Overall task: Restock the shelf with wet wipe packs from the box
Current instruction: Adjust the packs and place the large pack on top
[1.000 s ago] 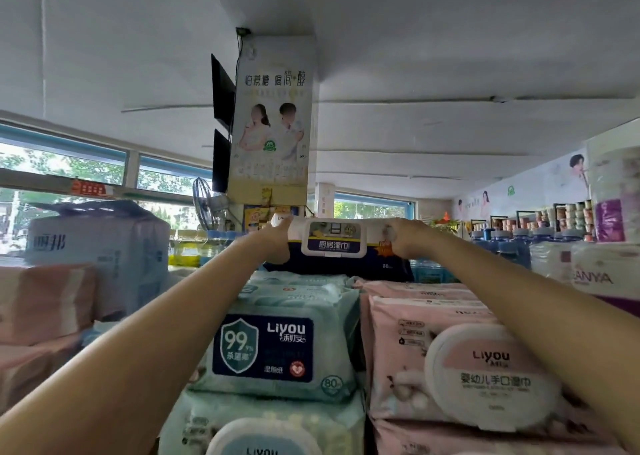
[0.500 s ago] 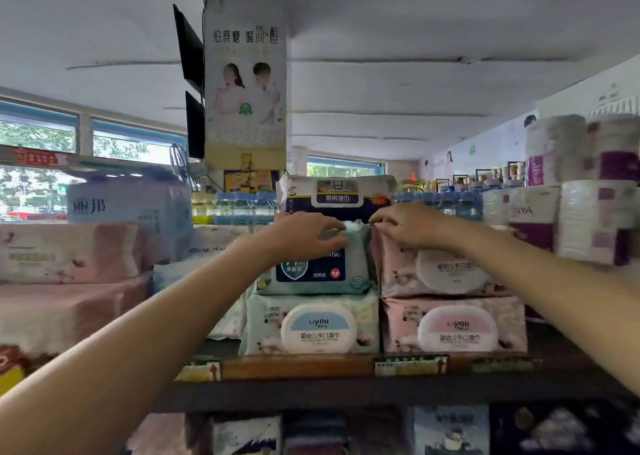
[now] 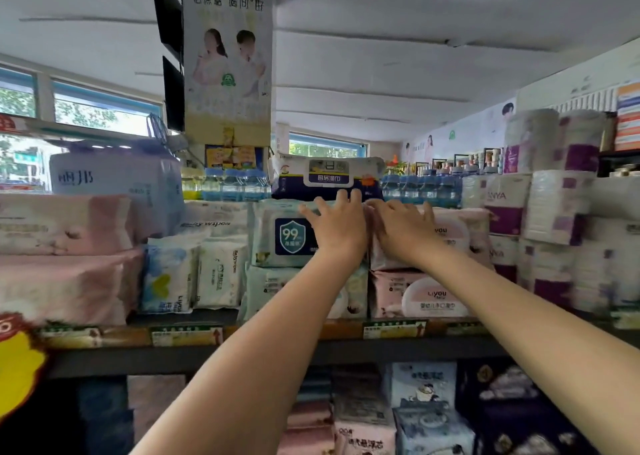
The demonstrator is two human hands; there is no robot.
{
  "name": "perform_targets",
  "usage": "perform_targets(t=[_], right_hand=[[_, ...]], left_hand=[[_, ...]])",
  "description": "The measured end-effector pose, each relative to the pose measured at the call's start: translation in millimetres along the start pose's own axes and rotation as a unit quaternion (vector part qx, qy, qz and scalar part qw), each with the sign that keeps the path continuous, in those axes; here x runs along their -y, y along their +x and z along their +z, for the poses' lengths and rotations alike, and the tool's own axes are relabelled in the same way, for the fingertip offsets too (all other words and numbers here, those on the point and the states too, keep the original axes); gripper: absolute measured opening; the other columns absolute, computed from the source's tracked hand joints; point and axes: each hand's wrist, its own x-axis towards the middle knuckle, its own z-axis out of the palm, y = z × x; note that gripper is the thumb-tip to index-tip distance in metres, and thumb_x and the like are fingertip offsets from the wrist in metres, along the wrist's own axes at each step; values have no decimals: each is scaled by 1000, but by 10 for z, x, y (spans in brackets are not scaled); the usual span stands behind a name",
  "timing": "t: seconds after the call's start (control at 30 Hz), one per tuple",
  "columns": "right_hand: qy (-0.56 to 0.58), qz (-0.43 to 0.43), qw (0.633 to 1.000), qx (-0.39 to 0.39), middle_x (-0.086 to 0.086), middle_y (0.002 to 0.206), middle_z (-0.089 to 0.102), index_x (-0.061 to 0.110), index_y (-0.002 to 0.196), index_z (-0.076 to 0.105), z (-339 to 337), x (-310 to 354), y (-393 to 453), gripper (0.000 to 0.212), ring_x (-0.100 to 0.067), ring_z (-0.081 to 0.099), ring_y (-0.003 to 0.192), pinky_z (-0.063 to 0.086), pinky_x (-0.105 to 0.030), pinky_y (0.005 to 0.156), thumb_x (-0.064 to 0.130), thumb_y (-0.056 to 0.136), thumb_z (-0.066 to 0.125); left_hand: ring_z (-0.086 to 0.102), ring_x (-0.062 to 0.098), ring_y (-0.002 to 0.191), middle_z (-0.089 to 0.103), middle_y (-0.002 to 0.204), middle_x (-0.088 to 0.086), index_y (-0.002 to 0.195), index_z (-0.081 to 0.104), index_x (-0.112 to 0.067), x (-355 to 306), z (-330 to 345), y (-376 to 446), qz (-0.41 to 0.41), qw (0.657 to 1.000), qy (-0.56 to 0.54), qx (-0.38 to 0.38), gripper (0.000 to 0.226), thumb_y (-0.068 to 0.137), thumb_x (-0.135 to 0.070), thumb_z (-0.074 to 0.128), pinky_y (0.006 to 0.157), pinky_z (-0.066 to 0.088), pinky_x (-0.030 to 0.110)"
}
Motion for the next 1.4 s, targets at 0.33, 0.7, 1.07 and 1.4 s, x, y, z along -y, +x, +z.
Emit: perform_targets(t=[0.33, 0.7, 1.07, 1.4], right_hand=[[104, 70, 991, -46, -5, 104, 65, 12, 98, 64, -96, 160, 499, 15, -25, 58, 101, 41, -46, 98, 18, 91, 51], [186, -7, 983, -2, -11, 107, 68, 5, 99, 69, -131, 176, 564, 19, -27, 61, 104, 47, -31, 89, 5, 85, 57], [247, 118, 957, -93, -14, 116, 61, 9, 98, 65, -156, 73, 452, 24, -31, 51, 117, 44, -44, 100, -4, 83, 52], [145, 168, 973, -69, -12, 120, 63, 7, 101, 69, -525, -140, -916, 24, -29, 57, 113, 41, -25, 89, -1, 88, 50]], left_hand=[[46, 34, 118, 50, 126, 6, 123, 42, -16, 118, 108, -73, 40, 997, -18, -65, 28, 95, -20, 43, 105, 20, 59], [35, 27, 130, 46, 133, 1, 130, 39, -18, 239, 71, -63, 45, 998, -27, -29, 45, 90, -35, 53, 111, 14, 49], [33, 28, 132, 43, 138, 6, 135, 38, -16, 178, 71, -158, 60, 996, 11, -61, 39, 96, -19, 40, 113, 16, 45], [40, 32, 120, 46, 128, 12, 124, 48, -10, 7, 37, -1018, 248, 964, -82, -55, 39, 84, -10, 49, 98, 28, 42]])
